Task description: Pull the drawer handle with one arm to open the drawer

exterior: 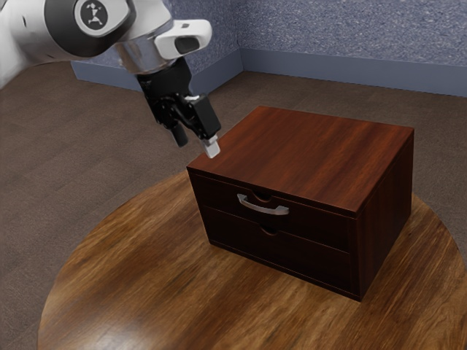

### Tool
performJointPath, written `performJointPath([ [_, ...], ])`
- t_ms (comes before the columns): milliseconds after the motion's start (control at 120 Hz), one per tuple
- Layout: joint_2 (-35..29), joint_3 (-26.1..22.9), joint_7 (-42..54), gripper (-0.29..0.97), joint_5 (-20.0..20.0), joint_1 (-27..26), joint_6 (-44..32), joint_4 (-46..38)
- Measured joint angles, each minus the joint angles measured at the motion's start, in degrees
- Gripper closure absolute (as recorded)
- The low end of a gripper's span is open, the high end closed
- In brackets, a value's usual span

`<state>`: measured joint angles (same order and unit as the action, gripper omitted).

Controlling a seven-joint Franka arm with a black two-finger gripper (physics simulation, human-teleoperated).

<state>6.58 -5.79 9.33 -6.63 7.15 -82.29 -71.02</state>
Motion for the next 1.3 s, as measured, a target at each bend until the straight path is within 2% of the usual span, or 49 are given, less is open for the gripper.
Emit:
performJointPath([
  [208,-0.4,0.4,-0.4,0.02,1.1,0.7,1.4,-0.8],
  [283,-0.5,2.2,-0.8,0.02,1.4,0.5,2.0,-0.7],
  [417,-1.0,4.2,-6.4,0.02,1.1,1.4,4.2,-0.6],
  [533,-2.9,4.4,-19.7,0.02,-0.7,1.8,6.5,-0.9],
  [600,-3.0,2.9,-29.6,0.02,-1.2,2.0,7.0,-0.8],
  [700,-2.1,0.1,-42.9,0.02,0.2,0.5,5.8,-0.7],
  [775,-1.1,-0.4,-51.5,0.03,1.3,-1.0,3.5,-1.0],
  [867,-0.3,-0.2,-60.8,0.03,2.1,-0.4,-0.1,-2.2],
  [975,-1.9,1.2,-70.0,0.04,3.5,0.3,-5.8,-9.5],
  [1158,-3.4,1.1,-82.3,0.05,5.6,-1.7,-16.4,-15.9],
  [1300,-5.6,0.4,-89.6,0.07,6.1,-3.0,-21.2,-19.4],
])
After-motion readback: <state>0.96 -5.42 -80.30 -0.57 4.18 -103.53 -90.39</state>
